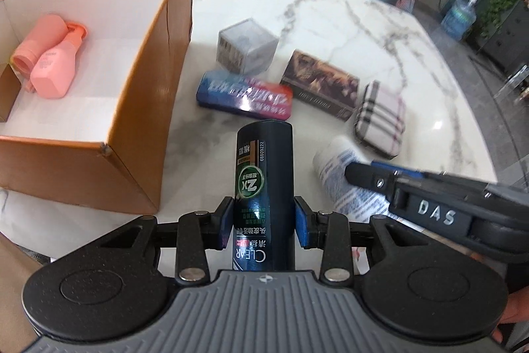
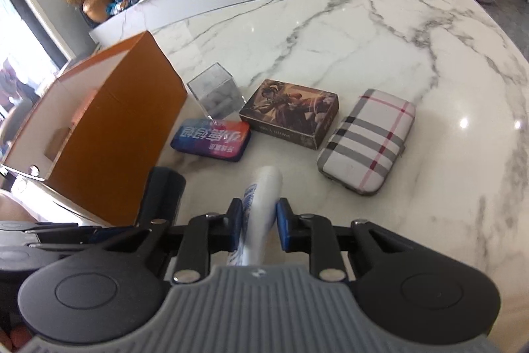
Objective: Organize rigid objects
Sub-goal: 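Lift and carry the shampoo bottle and lotion bottle over the box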
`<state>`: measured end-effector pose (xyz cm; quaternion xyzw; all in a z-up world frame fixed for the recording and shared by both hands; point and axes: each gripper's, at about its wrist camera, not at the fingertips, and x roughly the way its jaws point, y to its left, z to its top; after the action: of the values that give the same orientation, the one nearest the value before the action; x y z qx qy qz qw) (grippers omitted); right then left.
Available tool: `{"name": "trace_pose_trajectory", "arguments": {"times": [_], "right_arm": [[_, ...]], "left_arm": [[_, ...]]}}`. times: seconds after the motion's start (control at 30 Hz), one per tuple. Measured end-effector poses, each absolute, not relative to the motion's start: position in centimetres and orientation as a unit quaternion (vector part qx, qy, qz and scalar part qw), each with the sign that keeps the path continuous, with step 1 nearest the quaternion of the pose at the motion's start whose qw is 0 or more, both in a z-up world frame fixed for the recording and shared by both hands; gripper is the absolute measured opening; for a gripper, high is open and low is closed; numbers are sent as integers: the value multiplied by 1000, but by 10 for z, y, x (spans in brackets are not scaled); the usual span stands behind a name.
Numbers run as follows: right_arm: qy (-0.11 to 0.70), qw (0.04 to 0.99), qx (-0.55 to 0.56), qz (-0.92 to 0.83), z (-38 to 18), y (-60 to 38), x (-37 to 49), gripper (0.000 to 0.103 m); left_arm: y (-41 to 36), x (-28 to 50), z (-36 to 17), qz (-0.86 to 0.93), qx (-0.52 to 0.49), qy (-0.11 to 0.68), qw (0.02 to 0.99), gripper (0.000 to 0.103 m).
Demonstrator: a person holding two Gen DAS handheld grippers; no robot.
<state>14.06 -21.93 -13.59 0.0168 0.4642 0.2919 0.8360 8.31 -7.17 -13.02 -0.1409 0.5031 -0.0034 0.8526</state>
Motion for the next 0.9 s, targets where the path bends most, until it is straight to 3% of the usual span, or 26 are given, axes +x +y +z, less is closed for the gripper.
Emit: {"name": "trace_pose_trajectory", "arguments": {"times": [0.57,0.9], "right_arm": [[402,863,97,289,-61,-244,118,21],[350,858,63,371,11,-167,104,21]], "left_arm": [[-33,57,-57,-43,-270,433,859,42],[49,78,-1,-16,-265,401,877,42]]}}
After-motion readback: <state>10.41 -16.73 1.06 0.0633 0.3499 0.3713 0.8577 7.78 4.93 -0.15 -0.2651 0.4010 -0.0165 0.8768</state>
